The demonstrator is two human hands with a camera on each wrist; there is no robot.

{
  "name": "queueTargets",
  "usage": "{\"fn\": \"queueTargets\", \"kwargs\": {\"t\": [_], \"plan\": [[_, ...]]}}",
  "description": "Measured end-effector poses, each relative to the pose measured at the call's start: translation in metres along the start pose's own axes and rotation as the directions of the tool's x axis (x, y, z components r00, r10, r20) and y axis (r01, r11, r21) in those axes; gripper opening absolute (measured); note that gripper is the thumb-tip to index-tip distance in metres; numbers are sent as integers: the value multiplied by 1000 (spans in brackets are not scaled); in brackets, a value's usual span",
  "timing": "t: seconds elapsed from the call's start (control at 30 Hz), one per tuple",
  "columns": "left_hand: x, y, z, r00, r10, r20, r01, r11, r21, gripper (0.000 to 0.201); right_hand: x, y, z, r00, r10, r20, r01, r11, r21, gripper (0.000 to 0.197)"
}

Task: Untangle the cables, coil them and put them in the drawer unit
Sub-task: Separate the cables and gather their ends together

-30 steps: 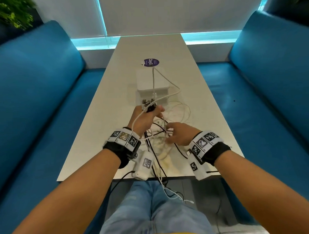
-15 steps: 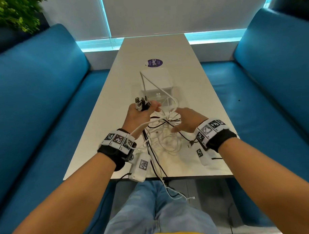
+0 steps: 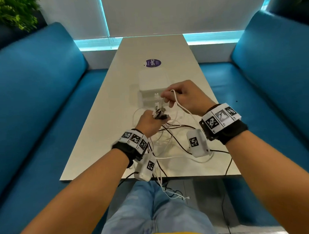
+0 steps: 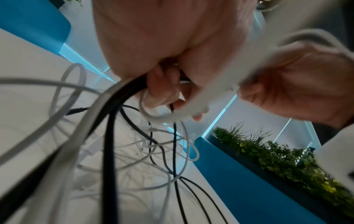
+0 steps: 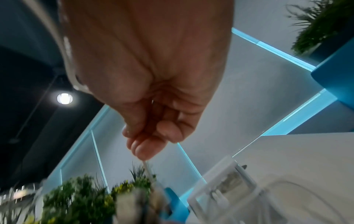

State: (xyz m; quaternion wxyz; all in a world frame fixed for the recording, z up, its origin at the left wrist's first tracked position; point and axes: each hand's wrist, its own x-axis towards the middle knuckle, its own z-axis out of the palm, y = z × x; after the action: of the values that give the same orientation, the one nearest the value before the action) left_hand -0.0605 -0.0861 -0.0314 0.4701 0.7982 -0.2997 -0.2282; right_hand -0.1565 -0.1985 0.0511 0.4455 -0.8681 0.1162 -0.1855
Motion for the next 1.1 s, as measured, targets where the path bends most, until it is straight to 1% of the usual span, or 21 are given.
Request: {"fn": "queueTargets", "kwargs": {"t": [0.07,0.13,0.2,0.27,0.33,0.43,0.5,0.57,0.6,0.63,0.67,0.7,0.73,0.77,0.8,0.83,0.87,0.93,0.97,1.03,1.1], "plan": [[1,-2,0,1000,-5,-3,4,999,-51,16,-5,-6,-10,1000,-17,-22,18,999,34,14],[-2,0,-4,1000,-5,6,6,990,-142,13,-14,-3,-22,1000,-8,-13,8,1000,19,13],[-6,5,-7,1000,-4,2,4,981,-192,16,-31,6,-34,997,54,48,-53,998,-25,18],[-10,11,-9,1000,15,19,-11,977,-215,16,-54,16,-46,983,143,113,-135,988,-78,26],[-15,19,-6,995,49,81,-27,968,-251,21,-81,27,-55,957,261,130,-252,964,-79,35],[-28,38,10,976,64,206,4,950,-313,36,-125,41,-64,886,449,119,-447,893,-46,40],[-38,52,24,953,93,288,-1,953,-304,42,-151,50,-68,828,542,144,-531,840,-115,37],[-47,64,40,923,134,360,-17,950,-311,46,-173,58,-72,775,612,158,-577,787,-220,35],[-52,70,47,909,152,388,-20,946,-324,46,-182,60,-75,766,627,139,-572,764,-297,33],[-56,75,54,895,169,414,-24,943,-332,47,-188,60,-76,774,626,101,-557,747,-363,30],[-61,79,62,880,186,438,-31,941,-337,48,-194,59,-77,791,608,61,-546,749,-375,26],[-66,84,69,864,205,459,-44,940,-338,48,-198,57,-75,807,588,47,-543,771,-333,27],[-71,88,76,851,223,475,-56,939,-341,49,-200,55,-72,822,565,72,-535,809,-242,36],[-76,92,83,842,239,484,-67,936,-346,49,-201,52,-67,833,539,125,-529,842,-107,49],[-81,96,90,835,255,488,-75,931,-358,50,-201,52,-60,842,510,178,-521,853,18,59],[-86,100,97,828,274,489,-82,923,-377,50,-201,52,-53,857,474,203,-501,859,105,63],[-90,104,103,819,294,493,-89,914,-396,50,-202,54,-46,872,447,198,-478,864,155,60],[-98,112,113,797,329,507,-106,902,-418,50,-203,60,-37,891,427,153,-452,867,211,38],[-101,116,117,785,339,519,-111,901,-420,51,-207,65,-35,890,436,130,-455,856,246,32],[-107,125,123,759,344,552,-105,902,-418,52,-222,82,-33,872,476,114,-486,811,326,29],[-113,133,130,728,340,596,-88,907,-411,53,-245,103,-30,840,533,103,-531,766,362,36]]}}
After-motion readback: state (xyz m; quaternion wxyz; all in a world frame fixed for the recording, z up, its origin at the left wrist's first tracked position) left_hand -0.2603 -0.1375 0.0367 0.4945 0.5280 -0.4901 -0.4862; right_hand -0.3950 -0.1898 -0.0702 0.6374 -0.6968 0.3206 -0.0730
